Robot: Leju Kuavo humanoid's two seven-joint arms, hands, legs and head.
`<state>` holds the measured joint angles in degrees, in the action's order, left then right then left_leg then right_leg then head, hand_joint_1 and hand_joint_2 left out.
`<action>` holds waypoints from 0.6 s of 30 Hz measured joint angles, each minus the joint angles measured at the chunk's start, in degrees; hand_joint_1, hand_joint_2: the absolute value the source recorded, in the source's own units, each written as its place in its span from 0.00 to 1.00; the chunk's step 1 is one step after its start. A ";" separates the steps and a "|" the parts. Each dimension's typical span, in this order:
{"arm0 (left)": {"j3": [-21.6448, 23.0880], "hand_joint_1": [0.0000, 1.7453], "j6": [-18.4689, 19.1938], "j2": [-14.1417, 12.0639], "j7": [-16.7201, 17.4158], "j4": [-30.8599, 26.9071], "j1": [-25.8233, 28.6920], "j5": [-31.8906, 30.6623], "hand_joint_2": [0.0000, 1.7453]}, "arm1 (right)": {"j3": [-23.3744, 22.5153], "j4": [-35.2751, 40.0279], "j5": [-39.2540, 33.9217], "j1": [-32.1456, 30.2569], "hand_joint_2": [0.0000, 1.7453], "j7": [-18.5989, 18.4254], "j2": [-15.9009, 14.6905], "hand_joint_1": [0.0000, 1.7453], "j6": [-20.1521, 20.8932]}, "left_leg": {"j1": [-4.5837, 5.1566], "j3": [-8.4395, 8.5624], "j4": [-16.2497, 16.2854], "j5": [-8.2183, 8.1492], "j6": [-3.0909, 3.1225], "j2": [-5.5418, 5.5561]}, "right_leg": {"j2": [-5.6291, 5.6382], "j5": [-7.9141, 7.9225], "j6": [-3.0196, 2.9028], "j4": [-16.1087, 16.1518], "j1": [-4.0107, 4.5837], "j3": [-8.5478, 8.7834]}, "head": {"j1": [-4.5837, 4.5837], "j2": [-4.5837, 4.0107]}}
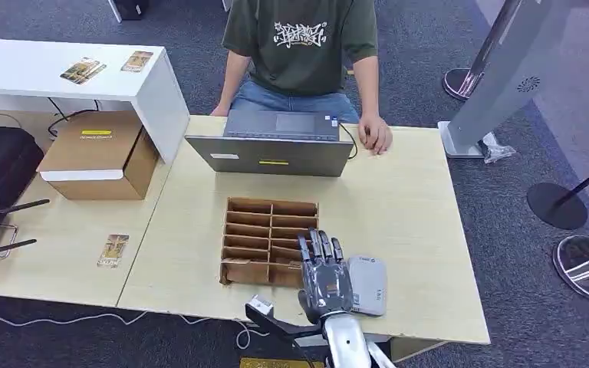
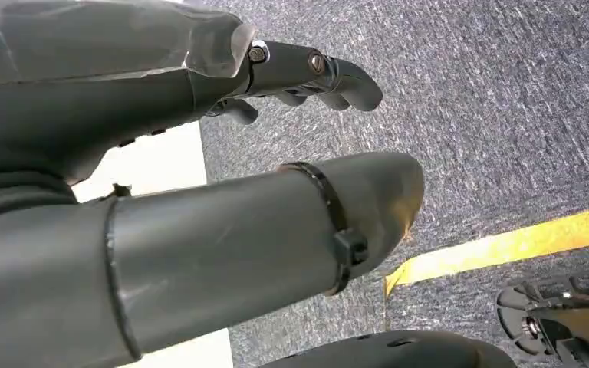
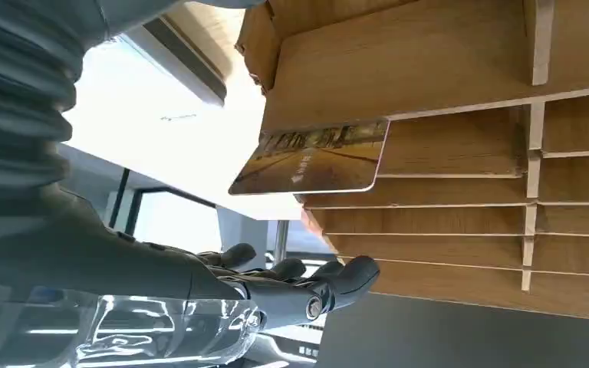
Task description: Pass the card to the sensor for recognition and then transmit it.
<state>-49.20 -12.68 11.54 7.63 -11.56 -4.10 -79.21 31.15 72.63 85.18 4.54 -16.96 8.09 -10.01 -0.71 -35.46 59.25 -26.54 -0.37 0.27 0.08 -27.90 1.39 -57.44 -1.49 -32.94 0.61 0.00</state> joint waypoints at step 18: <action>0.00 0.00 0.00 -0.02 -0.24 0.00 0.00 0.00 0.00 | -0.26 0.00 0.02 -0.49 1.00 -0.02 -0.13 0.90 -0.02 | 0.00 0.00 0.00 0.00 0.00 0.00 | 0.00 0.00 0.00 0.00 0.00 0.00 | 0.00 0.00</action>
<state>-49.20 -12.68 11.52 7.39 -11.56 -4.09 -79.21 30.88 72.63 85.20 4.06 -16.98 7.96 -10.03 -0.71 -35.46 59.25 -26.54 -0.37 0.27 0.08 -27.90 1.39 -57.44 -1.49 -32.94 0.61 0.00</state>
